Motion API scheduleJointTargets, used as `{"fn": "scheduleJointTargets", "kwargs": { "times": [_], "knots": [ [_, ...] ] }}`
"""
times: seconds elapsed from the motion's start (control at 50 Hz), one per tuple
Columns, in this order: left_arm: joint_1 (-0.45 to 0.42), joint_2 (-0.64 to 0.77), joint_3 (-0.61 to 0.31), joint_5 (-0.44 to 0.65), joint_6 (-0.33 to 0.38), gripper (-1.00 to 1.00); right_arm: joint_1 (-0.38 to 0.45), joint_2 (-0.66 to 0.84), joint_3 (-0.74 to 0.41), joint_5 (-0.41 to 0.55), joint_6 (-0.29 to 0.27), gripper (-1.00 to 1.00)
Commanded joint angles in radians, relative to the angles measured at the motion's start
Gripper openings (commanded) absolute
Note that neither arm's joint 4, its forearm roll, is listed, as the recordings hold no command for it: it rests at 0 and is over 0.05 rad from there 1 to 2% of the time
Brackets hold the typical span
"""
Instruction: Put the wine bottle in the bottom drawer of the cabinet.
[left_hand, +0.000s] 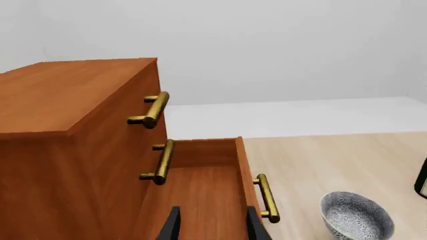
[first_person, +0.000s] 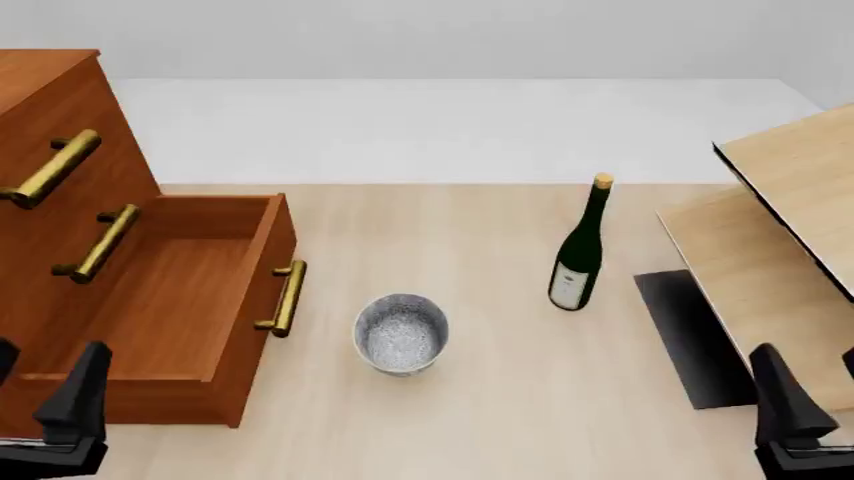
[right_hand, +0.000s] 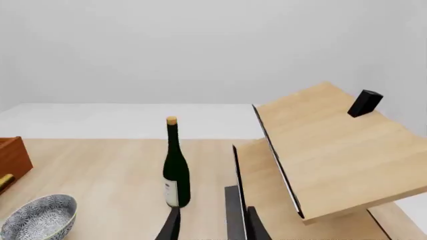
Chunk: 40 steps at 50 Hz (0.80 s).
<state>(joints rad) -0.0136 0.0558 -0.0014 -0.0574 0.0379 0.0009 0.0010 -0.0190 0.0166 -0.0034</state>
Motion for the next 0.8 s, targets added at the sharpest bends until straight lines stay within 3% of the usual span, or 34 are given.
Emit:
{"fn": "scheduleJointTargets", "kwargs": {
  "times": [0.02, 0.12, 0.16, 0.22, 0.24, 0.4, 0.52, 0.54, 0.56, 0.6, 0.64, 0.66, 0.68, 0.7, 0.76, 0.8],
  "knots": [
    [0.007, -0.05, -0.002, 0.05, -0.023, 1.0, -0.004, 0.005, 0.015, -0.016, 0.005, 1.0],
    [-0.022, -0.055, 0.0, 0.039, 0.017, 1.0, -0.013, 0.0, 0.015, -0.017, 0.023, 1.0],
    [0.02, -0.042, -0.002, 0.057, -0.04, 1.0, -0.008, 0.0, 0.015, -0.015, 0.019, 1.0],
    [-0.008, -0.05, -0.025, 0.034, 0.018, 1.0, -0.007, 0.0, 0.014, -0.015, 0.019, 1.0],
    [0.019, -0.011, -0.038, 0.034, -0.029, 1.0, -0.011, 0.0, 0.015, -0.015, 0.026, 1.0],
    [-0.003, 0.099, -0.145, -0.011, 0.02, 1.0, -0.004, 0.001, 0.015, -0.016, 0.026, 1.0],
    [-0.01, 0.284, -0.245, -0.026, 0.077, 1.0, -0.004, 0.0, 0.015, -0.017, 0.031, 1.0],
    [-0.001, 0.313, -0.278, -0.002, 0.057, 1.0, -0.004, 0.001, 0.015, -0.018, 0.03, 1.0],
    [-0.015, 0.336, -0.305, 0.017, 0.097, 1.0, -0.004, 0.0, 0.015, -0.017, 0.03, 1.0],
    [0.009, 0.426, -0.359, 0.045, 0.078, 1.0, -0.005, 0.0, 0.015, -0.018, 0.034, 1.0],
    [0.0, 0.457, -0.386, 0.067, 0.107, 1.0, -0.005, 0.0, 0.015, -0.017, 0.034, 1.0],
    [0.043, 0.548, -0.431, 0.098, 0.104, 1.0, -0.002, 0.0, 0.015, -0.016, 0.035, 1.0],
    [0.041, 0.581, -0.481, 0.131, 0.149, 1.0, -0.001, 0.0, 0.015, -0.016, 0.035, 1.0],
    [-0.022, 0.566, -0.512, 0.165, 0.155, 1.0, 0.001, 0.001, 0.015, -0.016, 0.035, 1.0],
    [-0.04, 0.634, -0.598, 0.263, 0.142, 1.0, 0.0, 0.001, 0.015, -0.015, 0.037, 1.0],
    [-0.098, 0.646, -0.643, 0.317, 0.2, 1.0, 0.003, 0.0, 0.014, -0.018, 0.037, 1.0]
  ]
}}
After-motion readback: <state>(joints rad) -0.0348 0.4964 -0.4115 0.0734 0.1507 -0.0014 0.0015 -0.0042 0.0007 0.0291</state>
